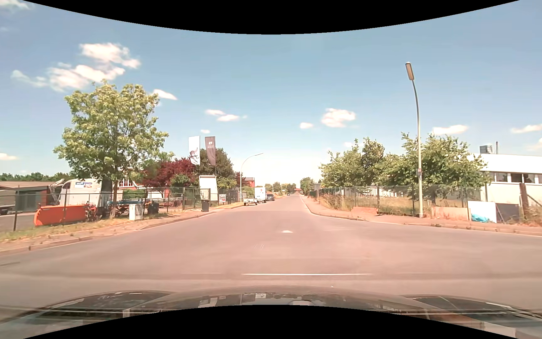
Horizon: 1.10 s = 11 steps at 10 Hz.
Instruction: Follow the waypoints while adhering to traffic rules and regulations
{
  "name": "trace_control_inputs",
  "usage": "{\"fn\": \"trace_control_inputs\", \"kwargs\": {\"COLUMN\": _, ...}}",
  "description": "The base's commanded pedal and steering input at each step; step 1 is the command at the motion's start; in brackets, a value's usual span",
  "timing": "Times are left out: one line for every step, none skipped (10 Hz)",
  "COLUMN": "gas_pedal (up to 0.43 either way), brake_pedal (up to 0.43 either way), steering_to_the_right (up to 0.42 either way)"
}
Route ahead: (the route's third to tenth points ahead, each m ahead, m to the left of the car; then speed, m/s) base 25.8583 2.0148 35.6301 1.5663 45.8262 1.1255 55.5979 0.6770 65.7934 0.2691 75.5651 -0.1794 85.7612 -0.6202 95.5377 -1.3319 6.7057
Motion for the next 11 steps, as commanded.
{"fn": "trace_control_inputs", "kwargs": {"gas_pedal": 0.248, "brake_pedal": 0.0, "steering_to_the_right": 0.0}}
{"fn": "trace_control_inputs", "kwargs": {"gas_pedal": 0.248, "brake_pedal": 0.0, "steering_to_the_right": 0.0}}
{"fn": "trace_control_inputs", "kwargs": {"gas_pedal": 0.248, "brake_pedal": 0.0, "steering_to_the_right": 0.0}}
{"fn": "trace_control_inputs", "kwargs": {"gas_pedal": 0.248, "brake_pedal": 0.0, "steering_to_the_right": 0.0}}
{"fn": "trace_control_inputs", "kwargs": {"gas_pedal": 0.248, "brake_pedal": 0.0, "steering_to_the_right": 0.0}}
{"fn": "trace_control_inputs", "kwargs": {"gas_pedal": 0.248, "brake_pedal": 0.0, "steering_to_the_right": 0.001}}
{"fn": "trace_control_inputs", "kwargs": {"gas_pedal": 0.248, "brake_pedal": 0.0, "steering_to_the_right": 0.001}}
{"fn": "trace_control_inputs", "kwargs": {"gas_pedal": 0.248, "brake_pedal": 0.0, "steering_to_the_right": 0.001}}
{"fn": "trace_control_inputs", "kwargs": {"gas_pedal": 0.248, "brake_pedal": 0.0, "steering_to_the_right": 0.001}}
{"fn": "trace_control_inputs", "kwargs": {"gas_pedal": 0.248, "brake_pedal": 0.0, "steering_to_the_right": 0.002}}
{"fn": "trace_control_inputs", "kwargs": {"gas_pedal": 0.248, "brake_pedal": 0.0, "steering_to_the_right": 0.002}}
